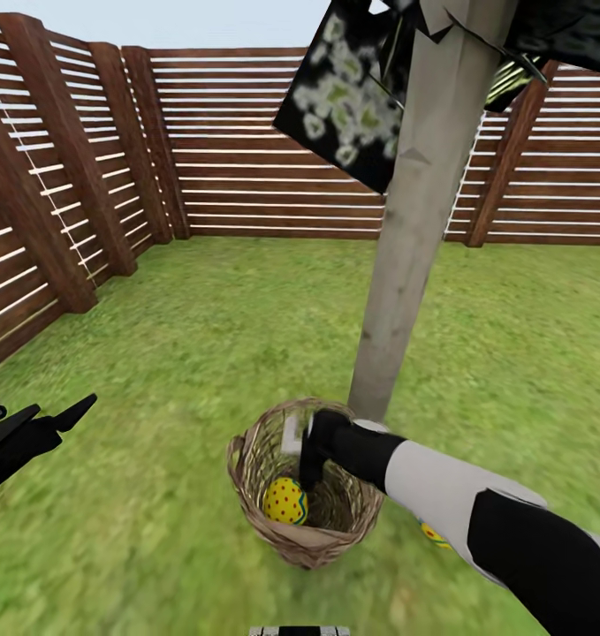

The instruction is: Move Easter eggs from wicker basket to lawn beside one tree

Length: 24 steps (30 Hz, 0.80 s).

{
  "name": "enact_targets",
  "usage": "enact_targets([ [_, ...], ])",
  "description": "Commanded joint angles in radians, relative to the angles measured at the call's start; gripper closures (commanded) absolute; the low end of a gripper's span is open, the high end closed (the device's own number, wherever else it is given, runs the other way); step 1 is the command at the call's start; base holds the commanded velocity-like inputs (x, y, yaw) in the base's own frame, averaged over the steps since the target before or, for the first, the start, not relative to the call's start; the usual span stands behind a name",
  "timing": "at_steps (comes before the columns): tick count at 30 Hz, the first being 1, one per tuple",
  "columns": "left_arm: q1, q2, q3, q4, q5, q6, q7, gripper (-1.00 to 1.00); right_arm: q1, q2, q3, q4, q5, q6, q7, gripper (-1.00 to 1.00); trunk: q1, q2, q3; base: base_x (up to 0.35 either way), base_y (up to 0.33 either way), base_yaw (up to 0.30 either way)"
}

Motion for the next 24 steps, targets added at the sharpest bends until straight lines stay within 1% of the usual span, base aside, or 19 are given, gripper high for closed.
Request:
enact_targets([
  [1,0.0,0.0,0.0,0.0,0.0,0.011,-0.003,-1.0,-0.001,0.004,0.01,-0.001,0.011,-0.001,0.008,-1.0,0.004,-0.008,-0.004,0.0,0.0,0.0],
  [4,0.0,0.0,0.0,-0.001,0.0,0.011,-0.003,-1.0,-0.001,0.012,0.025,-0.002,0.012,-0.002,0.009,-1.0,0.015,-0.029,-0.013,0.0,0.0,0.0],
  [9,0.0,0.0,0.0,-0.001,0.0,0.011,-0.003,-1.0,-0.001,0.015,0.028,-0.007,0.012,-0.006,0.009,-1.0,0.033,-0.061,-0.029,0.0,0.0,0.0],
  [24,0.0,0.0,0.0,0.0,0.0,0.011,-0.003,-1.0,-0.001,0.026,0.029,-0.056,0.014,-0.015,0.009,-1.0,0.04,-0.065,-0.087,0.0,0.0,0.0],
])
